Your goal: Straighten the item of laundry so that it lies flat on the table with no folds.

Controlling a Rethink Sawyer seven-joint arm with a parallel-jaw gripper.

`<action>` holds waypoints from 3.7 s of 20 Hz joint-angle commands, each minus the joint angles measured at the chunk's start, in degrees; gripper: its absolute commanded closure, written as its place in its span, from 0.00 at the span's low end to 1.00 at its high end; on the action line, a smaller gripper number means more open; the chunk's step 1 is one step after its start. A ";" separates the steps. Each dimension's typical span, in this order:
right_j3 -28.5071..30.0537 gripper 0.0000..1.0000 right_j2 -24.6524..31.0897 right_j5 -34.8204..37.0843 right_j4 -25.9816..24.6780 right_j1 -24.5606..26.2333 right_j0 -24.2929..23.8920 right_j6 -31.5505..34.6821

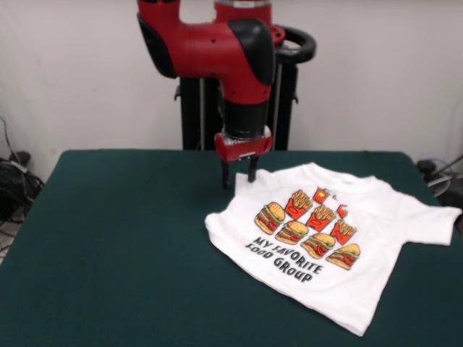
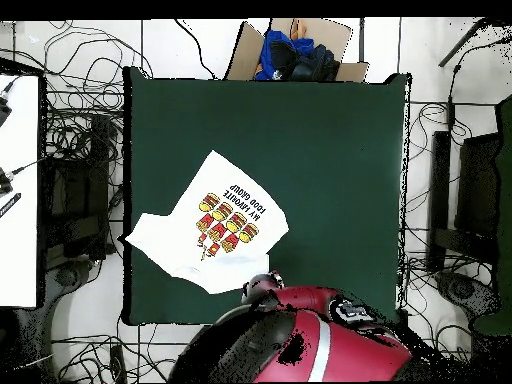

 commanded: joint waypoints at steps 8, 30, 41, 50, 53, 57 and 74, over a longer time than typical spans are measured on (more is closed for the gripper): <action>-11.35 0.00 0.51 1.94 0.75 9.70 -0.72 6.93; -11.30 1.00 5.52 8.29 -0.82 8.60 -4.63 3.38; -10.22 1.00 5.46 7.96 -0.70 7.66 -4.69 4.09; -9.66 1.00 1.10 8.83 1.82 7.68 -0.74 6.87; -8.61 1.00 -0.28 9.57 2.45 6.94 0.46 7.62; -7.88 1.00 -1.52 10.30 2.93 6.67 1.18 8.15; -7.74 1.00 -4.86 24.72 7.36 3.06 6.08 6.61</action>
